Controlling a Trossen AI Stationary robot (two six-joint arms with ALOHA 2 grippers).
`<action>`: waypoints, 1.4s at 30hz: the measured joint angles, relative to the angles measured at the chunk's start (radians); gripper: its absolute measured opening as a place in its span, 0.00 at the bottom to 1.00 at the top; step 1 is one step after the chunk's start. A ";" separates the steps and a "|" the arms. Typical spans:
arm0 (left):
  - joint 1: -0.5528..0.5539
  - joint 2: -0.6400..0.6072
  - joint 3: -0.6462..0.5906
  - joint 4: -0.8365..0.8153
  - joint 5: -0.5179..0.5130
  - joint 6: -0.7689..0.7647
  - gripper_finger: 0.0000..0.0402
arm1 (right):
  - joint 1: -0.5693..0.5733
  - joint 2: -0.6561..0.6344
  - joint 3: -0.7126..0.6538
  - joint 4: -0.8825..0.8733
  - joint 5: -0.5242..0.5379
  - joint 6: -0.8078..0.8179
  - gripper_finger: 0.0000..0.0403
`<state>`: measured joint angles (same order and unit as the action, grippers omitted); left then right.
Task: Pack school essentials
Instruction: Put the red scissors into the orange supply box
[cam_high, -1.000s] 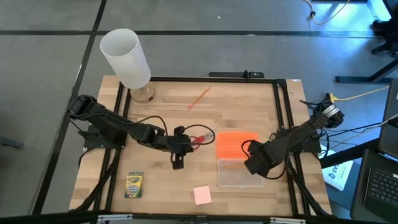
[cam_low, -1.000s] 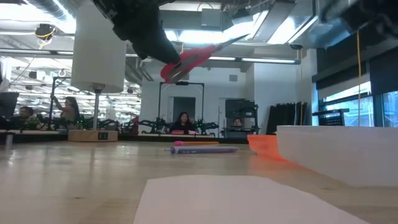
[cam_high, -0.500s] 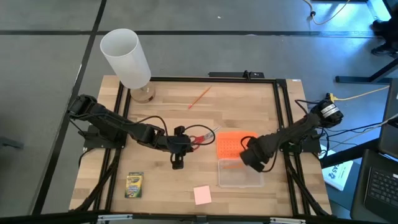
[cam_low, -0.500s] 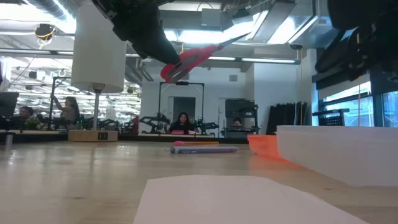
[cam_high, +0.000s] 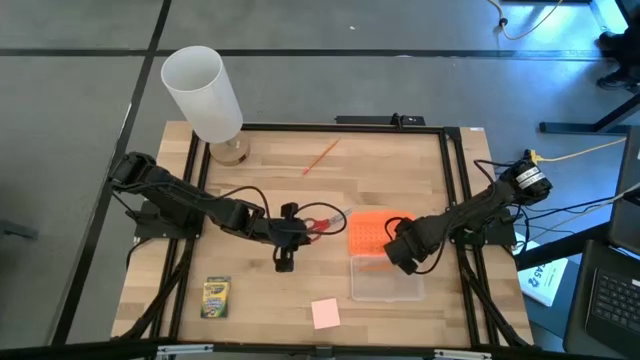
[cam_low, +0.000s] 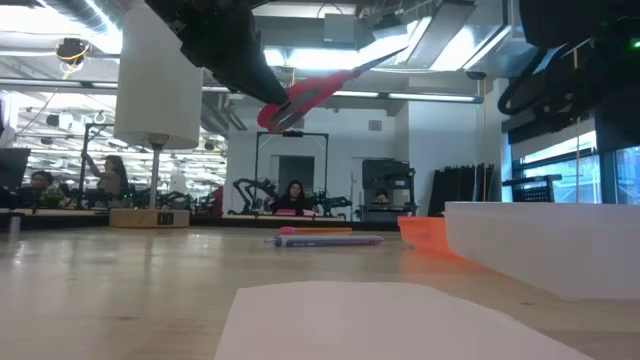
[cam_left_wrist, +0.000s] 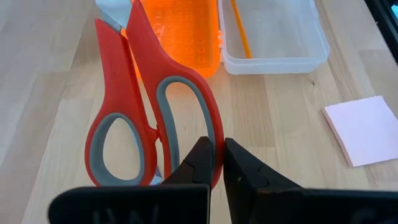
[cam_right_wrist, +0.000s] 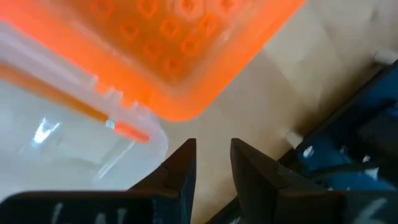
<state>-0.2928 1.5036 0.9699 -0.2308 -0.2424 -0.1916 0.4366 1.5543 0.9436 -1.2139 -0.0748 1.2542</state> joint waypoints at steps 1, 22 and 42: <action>0.000 0.000 0.000 0.000 0.000 0.005 0.02 | 0.000 0.000 0.000 0.001 0.001 0.003 0.25; 0.014 0.000 0.000 0.002 0.001 0.015 0.02 | 0.082 0.000 0.000 0.008 0.003 0.156 0.25; 0.158 0.017 0.150 -0.024 0.109 0.203 0.02 | 0.103 0.000 0.000 -0.055 -0.004 0.150 0.25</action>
<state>-0.1348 1.5202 1.1199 -0.2553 -0.1333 0.0116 0.5400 1.5547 0.9432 -1.2690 -0.0788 1.4044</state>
